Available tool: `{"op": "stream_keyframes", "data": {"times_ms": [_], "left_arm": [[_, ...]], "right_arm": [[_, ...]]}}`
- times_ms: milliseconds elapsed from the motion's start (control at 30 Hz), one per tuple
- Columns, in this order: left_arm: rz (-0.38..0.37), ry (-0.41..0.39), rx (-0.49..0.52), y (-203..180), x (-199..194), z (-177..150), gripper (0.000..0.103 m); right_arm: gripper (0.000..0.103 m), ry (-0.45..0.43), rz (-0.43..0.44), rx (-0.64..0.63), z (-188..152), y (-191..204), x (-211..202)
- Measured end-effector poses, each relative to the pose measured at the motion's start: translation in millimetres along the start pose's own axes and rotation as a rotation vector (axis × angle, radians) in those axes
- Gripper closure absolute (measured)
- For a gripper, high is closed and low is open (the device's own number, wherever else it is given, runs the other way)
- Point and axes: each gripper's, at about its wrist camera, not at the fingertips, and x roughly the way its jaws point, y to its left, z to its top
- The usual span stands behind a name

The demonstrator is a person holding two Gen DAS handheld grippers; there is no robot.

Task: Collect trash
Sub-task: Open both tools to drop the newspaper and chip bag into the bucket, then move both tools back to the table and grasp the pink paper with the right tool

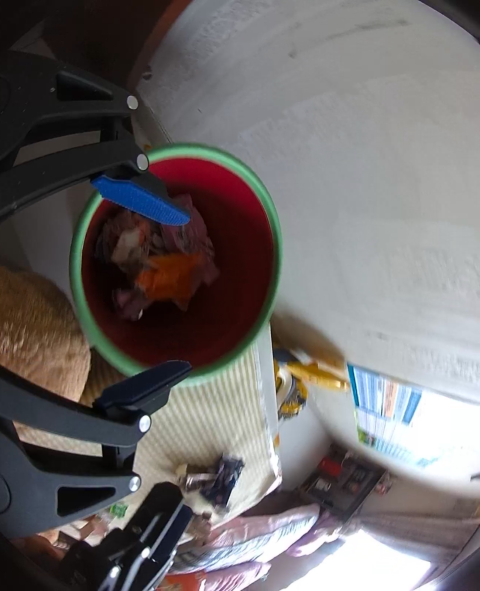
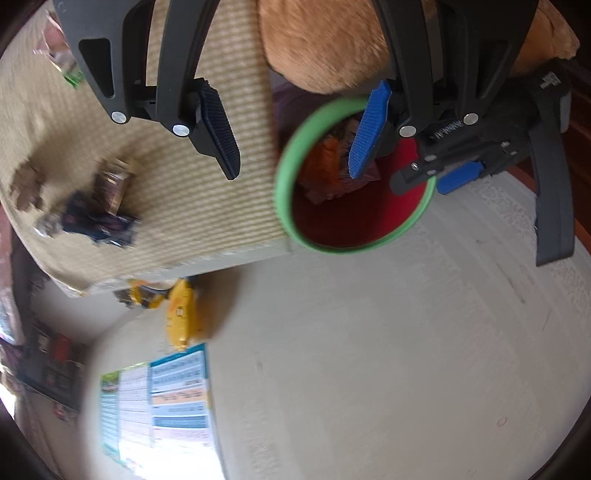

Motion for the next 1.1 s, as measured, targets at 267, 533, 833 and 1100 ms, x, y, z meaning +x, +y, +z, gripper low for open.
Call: {"op": "stream_keyframes", "data": {"times_ms": [267, 533, 833, 1100], "left_arm": [[-0.097, -0.027, 0.108, -52, -28, -2, 0.030], [-0.141, -0.057, 0.214, -98, -48, -9, 0.030], [-0.153, -0.076, 0.277, -128, -61, -13, 0.030], [-0.180, 0.003, 0.258, -135, -43, -23, 0.030]], "right_arm": [[0.043, -0.028, -0.091, 0.085, -35, -42, -43], [0.043, -0.062, -0.123, 0.170, -56, -73, -71], [0.043, -0.084, -0.155, 0.233, -74, -107, -91], [0.040, 0.076, -0.270, 0.291, -101, -168, -84]]}}
